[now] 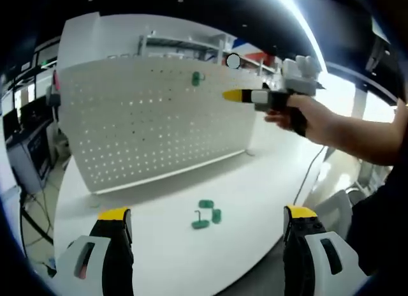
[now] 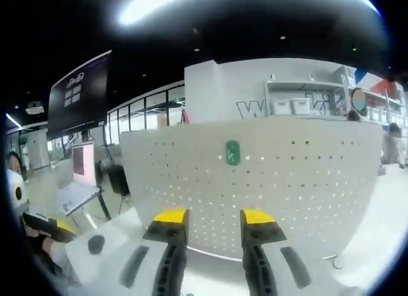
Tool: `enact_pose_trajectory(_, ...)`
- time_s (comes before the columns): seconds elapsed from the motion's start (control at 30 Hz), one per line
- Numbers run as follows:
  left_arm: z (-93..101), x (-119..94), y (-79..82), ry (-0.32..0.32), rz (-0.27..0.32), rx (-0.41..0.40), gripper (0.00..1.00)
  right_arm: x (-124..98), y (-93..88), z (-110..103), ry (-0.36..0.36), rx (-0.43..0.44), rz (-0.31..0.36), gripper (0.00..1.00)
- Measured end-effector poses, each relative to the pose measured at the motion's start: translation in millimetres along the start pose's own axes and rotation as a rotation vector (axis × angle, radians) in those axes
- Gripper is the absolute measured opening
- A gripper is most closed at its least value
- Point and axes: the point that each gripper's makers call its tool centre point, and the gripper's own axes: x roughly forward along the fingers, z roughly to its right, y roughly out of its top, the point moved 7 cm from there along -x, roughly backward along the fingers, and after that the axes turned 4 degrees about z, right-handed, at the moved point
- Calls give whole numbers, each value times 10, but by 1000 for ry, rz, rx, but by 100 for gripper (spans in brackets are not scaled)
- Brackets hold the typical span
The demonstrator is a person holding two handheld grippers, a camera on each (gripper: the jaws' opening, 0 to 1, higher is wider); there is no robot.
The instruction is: Insert the hook assembly into the mounting plate slot until the hook locks in place.
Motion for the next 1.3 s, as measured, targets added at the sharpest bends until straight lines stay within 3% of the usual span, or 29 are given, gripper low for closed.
enact_pose_trajectory(0.5, -1, -70, -115, 9, -20, -9, 100, -525, -472, -144, 92, -12, -142, 33)
enact_pose_trajectory(0.67, -1, -74, -182, 12, -23, -13, 100, -709, -519, -129, 99, -10, -134, 33)
enact_pose_trajectory(0.87, 38, -66, -322, 2, -60, -25, 100, -924, -687, -104, 94, 12, -183, 34)
enact_pose_trajectory(1.3, 48, -61, -392, 1, -83, -35, 100, -1220, -1020, -184, 113, 25, -288, 35)
